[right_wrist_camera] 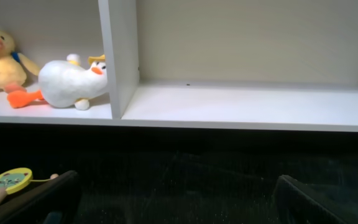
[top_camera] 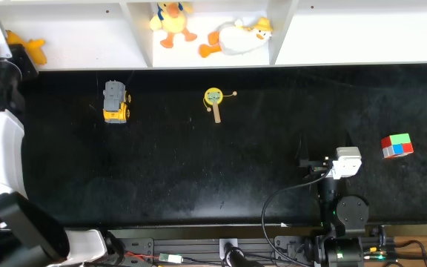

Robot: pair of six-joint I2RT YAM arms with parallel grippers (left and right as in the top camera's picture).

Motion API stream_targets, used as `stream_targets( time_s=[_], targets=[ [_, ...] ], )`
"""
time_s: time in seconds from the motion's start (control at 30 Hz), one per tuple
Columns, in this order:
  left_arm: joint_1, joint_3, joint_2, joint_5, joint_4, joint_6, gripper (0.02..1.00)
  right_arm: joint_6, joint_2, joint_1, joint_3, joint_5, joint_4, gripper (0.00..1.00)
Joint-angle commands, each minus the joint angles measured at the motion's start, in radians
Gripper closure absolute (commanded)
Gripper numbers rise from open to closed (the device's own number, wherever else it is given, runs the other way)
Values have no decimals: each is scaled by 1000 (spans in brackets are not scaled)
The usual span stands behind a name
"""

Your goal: Store Toys

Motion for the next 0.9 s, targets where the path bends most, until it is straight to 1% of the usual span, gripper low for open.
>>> stream_targets(
  time_s=[0.03,0.27,0.5,0.63,0.67,0.7,0.77,0.83,0.9],
  targets=[
    [-1,32,34,13,11,23,976,0,-10,5,-13,-7,5,5],
    [-1,32,71,48,90,21,954,0,-10,5,-13,-7,4,5],
    [-1,32,97,48,120,19,936,0,-10,5,-13,-7,5,5],
    [-1,32,110,48,125,19,899,0,-10,5,-13,-7,5,5],
    [-1,32,112,47,128,19,860,0,-10,5,-13,-7,5,5],
    [-1,32,114,48,132,19,798,0,-10,5,-13,-7,4,5],
    [-1,32,116,48,147,19,741,0,-10,5,-13,-7,5,5],
    [-1,32,119,48,176,19,625,0,-10,5,-13,-7,4,7],
    [-1,32,119,50,180,19,601,0,-10,5,-13,-7,4,5]
  ],
)
